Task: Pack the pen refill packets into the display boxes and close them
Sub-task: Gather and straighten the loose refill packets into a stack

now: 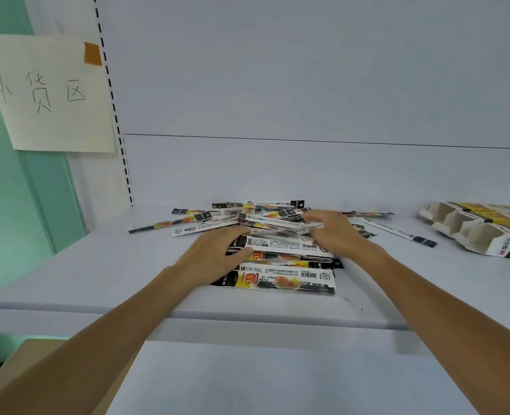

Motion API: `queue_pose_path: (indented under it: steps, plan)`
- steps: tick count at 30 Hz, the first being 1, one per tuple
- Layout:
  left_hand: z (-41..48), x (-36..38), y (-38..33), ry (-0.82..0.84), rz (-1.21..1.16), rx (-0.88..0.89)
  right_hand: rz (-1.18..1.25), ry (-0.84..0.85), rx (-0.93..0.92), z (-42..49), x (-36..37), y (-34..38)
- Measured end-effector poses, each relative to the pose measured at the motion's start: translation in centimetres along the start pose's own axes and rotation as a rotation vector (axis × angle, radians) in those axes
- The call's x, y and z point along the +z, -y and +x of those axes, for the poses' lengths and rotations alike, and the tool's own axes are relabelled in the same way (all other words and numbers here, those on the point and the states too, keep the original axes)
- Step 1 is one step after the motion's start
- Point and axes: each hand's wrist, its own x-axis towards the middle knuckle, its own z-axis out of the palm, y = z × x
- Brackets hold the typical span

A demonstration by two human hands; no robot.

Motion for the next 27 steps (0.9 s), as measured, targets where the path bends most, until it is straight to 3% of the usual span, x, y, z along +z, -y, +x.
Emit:
queue_pose_path:
  steps: [2, 5, 8, 10, 11, 13, 15, 18, 20, 23, 27]
  plan:
    - [-0.1, -0.1, -0.2, -0.004, -0.016, 0.025, -0.061, 0.093, 0.045, 0.5, -0.3, -0.7]
    - [-0.3, -0.3, -0.4, -0.01, -0.002, 0.035, -0.212, 0.028, 0.015, 1.2, -0.6, -0.6]
    - [-0.1, -0.1, -0.3, -0.042, 0.072, 0.043, -0.4, -0.149, 0.048, 1.5, -1.0, 0.2]
    - [0.0, 0.0, 0.0, -0.038, 0.096, 0.05, -0.324, -0.281, 0.011, 1.8, -1.2, 1.0]
    - [-0.1, 0.0, 0.1, -0.025, 0.099, 0.061, -0.272, -0.265, -0.028, 1.7, -1.0, 1.7]
    - [-0.1, 0.0, 0.1, -0.036, 0.046, 0.076, -0.2, -0.059, -0.136, 1.5, -0.5, 3.3]
    - [0.1, -0.3, -0.2, -0.177, -0.176, 0.01, -0.165, 0.136, -0.189, 1.0, 0.1, 4.0]
    - [1.2, -2.4, 0.2, -0.346, -0.505, -0.23, 0.026, 0.195, -0.03, 0.5, -1.0, 3.1]
    - [1.3, -3.3, 1.1, -0.191, -0.484, -0.337, -0.033, 0.284, 0.065, 0.2, -1.6, 2.1]
    - [1.0, -2.6, 0.7, 0.044, -0.371, -0.371, -0.177, 0.417, 0.057, 0.1, -0.9, 1.9]
    - [2.2, -0.7, -0.4, 0.034, -0.291, -0.341, -0.104, 0.448, 0.004, 0.0, 0.0, 2.2]
